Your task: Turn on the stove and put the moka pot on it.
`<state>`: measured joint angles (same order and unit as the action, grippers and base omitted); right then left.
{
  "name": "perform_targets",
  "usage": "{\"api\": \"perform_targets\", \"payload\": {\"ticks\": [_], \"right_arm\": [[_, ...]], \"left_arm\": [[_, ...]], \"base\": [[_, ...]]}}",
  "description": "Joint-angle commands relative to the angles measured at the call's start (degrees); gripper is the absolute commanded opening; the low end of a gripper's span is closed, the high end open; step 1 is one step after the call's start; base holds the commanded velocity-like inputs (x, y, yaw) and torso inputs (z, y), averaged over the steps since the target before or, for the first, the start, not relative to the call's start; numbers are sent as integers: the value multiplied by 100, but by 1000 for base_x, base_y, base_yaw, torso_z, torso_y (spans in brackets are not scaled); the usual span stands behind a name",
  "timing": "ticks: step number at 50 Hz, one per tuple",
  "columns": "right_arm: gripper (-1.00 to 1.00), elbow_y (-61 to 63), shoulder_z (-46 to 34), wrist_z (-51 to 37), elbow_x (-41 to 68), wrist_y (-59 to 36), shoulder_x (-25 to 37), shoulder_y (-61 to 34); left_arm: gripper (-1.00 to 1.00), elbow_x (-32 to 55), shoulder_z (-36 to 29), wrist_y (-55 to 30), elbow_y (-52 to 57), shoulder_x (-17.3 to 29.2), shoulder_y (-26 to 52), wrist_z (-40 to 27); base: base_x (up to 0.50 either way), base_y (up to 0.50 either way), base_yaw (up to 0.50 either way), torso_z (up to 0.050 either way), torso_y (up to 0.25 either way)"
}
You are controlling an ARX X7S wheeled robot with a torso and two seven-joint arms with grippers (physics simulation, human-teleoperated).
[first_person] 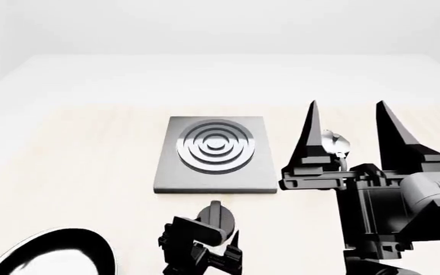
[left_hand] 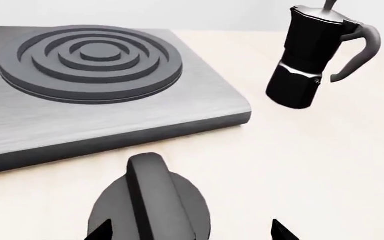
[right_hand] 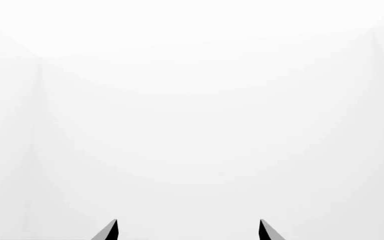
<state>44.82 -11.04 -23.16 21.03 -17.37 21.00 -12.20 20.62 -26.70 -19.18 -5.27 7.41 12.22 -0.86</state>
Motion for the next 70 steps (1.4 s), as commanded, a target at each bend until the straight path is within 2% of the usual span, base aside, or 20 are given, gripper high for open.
{"api": "perform_targets", "payload": {"ticks": [1, 70], "right_arm": [[100, -14, -30, -14, 0, 20, 13, 7], [100, -87, -138, -87, 51, 179, 96, 49]], "left_arm": [[100, 43, -18, 35, -132, 4, 82, -22], [100, 316, -463, 334, -848, -142, 338, 137]], "base": [[0, 0, 0, 0, 0], [0, 0, 0, 0, 0]]}}
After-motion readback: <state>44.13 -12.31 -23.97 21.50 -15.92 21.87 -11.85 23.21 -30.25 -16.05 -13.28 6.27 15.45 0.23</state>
